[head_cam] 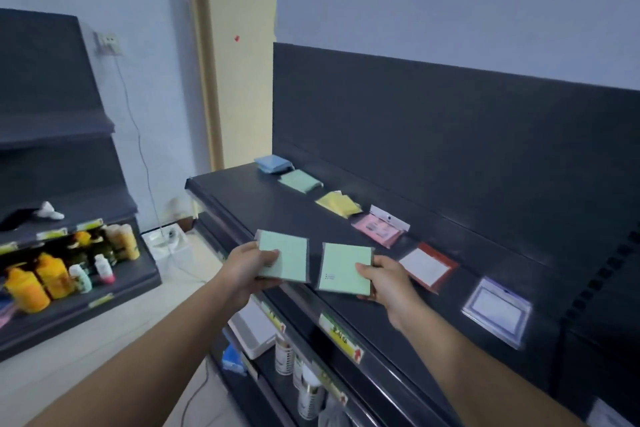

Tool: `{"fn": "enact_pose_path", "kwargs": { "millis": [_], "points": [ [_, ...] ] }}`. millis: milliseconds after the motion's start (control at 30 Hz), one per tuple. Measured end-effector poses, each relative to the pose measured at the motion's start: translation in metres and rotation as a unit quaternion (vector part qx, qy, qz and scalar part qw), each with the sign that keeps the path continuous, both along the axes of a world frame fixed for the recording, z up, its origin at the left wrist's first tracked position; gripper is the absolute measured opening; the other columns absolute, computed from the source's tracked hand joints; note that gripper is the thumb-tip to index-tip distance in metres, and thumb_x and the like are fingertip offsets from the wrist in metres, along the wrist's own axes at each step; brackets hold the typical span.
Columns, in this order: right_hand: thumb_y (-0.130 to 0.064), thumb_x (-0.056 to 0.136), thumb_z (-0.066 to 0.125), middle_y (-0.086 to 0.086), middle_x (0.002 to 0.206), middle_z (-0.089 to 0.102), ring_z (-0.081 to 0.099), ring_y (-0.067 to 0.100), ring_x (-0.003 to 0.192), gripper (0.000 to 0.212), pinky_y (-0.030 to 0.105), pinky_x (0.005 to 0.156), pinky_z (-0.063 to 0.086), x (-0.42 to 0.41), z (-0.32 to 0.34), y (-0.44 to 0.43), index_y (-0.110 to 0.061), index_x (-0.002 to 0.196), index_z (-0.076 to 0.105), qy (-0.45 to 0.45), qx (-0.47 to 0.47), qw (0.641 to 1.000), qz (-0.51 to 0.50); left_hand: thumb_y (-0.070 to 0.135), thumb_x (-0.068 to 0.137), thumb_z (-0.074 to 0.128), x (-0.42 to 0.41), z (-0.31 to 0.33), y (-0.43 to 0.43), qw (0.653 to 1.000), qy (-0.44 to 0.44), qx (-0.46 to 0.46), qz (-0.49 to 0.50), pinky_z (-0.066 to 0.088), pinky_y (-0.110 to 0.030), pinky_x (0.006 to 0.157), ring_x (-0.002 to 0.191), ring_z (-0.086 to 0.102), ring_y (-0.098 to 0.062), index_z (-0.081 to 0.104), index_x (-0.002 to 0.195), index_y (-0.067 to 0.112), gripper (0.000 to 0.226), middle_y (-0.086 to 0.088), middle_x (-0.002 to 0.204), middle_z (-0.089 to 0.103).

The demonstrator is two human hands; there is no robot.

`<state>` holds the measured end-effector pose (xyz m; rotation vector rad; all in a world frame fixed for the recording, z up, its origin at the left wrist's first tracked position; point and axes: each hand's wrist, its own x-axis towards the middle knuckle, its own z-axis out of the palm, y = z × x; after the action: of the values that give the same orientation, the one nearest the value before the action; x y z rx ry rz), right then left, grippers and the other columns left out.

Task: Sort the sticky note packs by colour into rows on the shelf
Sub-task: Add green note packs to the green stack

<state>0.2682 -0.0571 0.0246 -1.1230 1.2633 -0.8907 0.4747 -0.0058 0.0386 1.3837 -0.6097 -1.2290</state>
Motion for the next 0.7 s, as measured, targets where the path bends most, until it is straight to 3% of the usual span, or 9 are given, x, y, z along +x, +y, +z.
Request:
{"fn": "enact_pose_path", "kwargs": {
  "millis": [167,333,467,600,700],
  "points": [
    [-0.006,0.092,0.054,0.01,0.1,0.068,0.063,0.019,0.081,0.008,0.027,0.057,0.051,0.043,-0.004,-0.062,-0.009,0.099,0.056,-0.014,-0.006,1.0,0.02,-0.003,0.09,0.04,0.037,-0.004,-0.058,0.999,0.018,0.026,0.026,0.056,-0.028,0.046,0.077,0.06,-0.025,0.05,0.11,0.0,0.023,-0.013,0.088,0.061],
    [-0.005,0.09,0.055,0.002,0.087,0.066,0.062,0.015,0.073,0.01,0.028,0.06,0.05,0.076,0.004,-0.128,-0.014,0.093,0.056,-0.03,-0.028,0.999,0.023,-0.006,0.088,0.033,0.068,0.005,-0.128,0.998,0.032,0.044,0.039,0.053,-0.029,0.04,0.074,0.058,-0.027,0.045,0.11,-0.003,0.025,-0.016,0.085,0.057],
    [-0.004,0.09,0.055,0.001,0.083,0.065,0.061,0.015,0.072,0.011,0.028,0.058,0.048,0.098,0.009,-0.178,-0.014,0.095,0.054,-0.031,-0.039,0.998,0.024,-0.008,0.089,0.035,0.086,0.005,-0.179,0.998,0.009,0.037,0.043,0.05,-0.037,0.06,0.074,0.054,-0.027,0.046,0.105,-0.004,0.02,-0.02,0.092,0.055],
    [-0.004,0.09,0.056,-0.001,0.08,0.065,0.06,0.013,0.069,0.012,0.027,0.054,0.047,0.12,0.0,-0.212,-0.016,0.091,0.054,-0.031,-0.032,0.999,-0.004,-0.011,0.09,0.038,0.106,-0.004,-0.223,0.998,-0.039,0.042,0.002,0.052,-0.024,0.044,0.073,0.058,-0.024,0.052,0.111,-0.008,0.026,-0.02,0.095,0.059],
    [-0.005,0.09,0.057,-0.001,0.081,0.066,0.061,0.013,0.071,0.012,0.026,0.054,0.047,0.136,-0.006,-0.238,-0.017,0.092,0.054,-0.029,-0.036,0.998,-0.034,-0.01,0.091,0.04,0.125,-0.008,-0.263,0.999,-0.036,0.036,-0.021,0.051,-0.021,0.041,0.074,0.06,-0.024,0.051,0.114,-0.007,0.026,-0.021,0.102,0.06]
  ]
}}
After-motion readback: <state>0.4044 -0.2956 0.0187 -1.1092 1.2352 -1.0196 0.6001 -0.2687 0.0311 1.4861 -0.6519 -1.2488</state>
